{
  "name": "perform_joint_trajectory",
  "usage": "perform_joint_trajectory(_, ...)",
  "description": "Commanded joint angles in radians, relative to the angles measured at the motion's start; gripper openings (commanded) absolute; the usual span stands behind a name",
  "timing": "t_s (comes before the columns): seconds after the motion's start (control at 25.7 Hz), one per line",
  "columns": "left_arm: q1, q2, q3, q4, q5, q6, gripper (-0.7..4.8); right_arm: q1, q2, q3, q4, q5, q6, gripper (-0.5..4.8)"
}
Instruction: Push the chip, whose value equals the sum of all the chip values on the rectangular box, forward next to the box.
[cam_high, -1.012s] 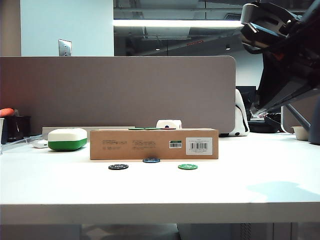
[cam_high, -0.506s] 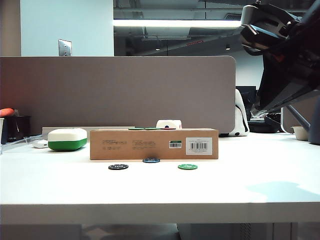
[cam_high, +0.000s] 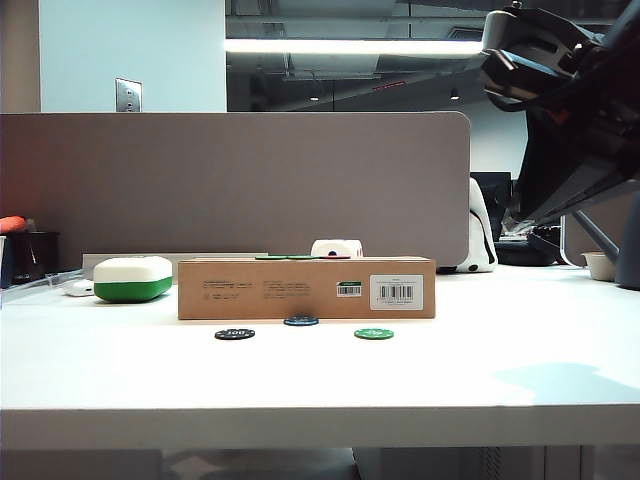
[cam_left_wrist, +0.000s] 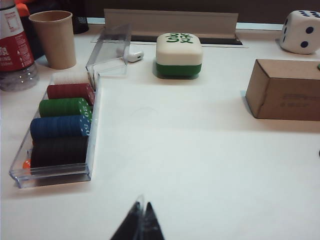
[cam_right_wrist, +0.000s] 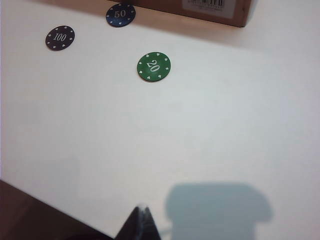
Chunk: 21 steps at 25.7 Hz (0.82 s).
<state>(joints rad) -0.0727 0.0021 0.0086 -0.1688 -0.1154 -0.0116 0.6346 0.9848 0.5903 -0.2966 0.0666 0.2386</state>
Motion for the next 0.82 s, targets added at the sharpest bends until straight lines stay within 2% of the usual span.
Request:
perform_joint_trajectory(0.04, -0.001, 0.000, -0.001, 0.007, 0.007, 0.002, -0.05, 0.000, -0.003, 0.003, 0.009, 0.003, 0.000, -0.05)
perform_joint_trajectory(0.19, 0.007, 0.000, -0.002, 0.006, 0.008, 0.003, -0.05, 0.000, -0.003, 0.003, 0.009, 0.003, 0.000, -0.05)
perform_joint_trajectory(0.39, 0.081, 0.000, -0.001, 0.008, 0.104, -0.003, -0.05, 0.000, -0.003, 0.003, 0.010, 0.003, 0.000, -0.05)
perform_joint_trajectory(0.55, 0.080, 0.000, -0.001, 0.008, 0.110, -0.002, -0.05, 0.000, -0.003, 0.003, 0.009, 0.003, 0.000, -0.05)
perform_joint_trajectory(0.66, 0.080, 0.000, -0.001, 0.032, 0.165, 0.032, -0.05, 0.000, -0.003, 0.003, 0.009, 0.003, 0.000, -0.05)
perform_joint_trajectory(0.82, 0.080, 0.000, -0.001, 0.056, 0.160, 0.035, -0.05, 0.000, -0.003, 0.003, 0.009, 0.003, 0.000, -0.05)
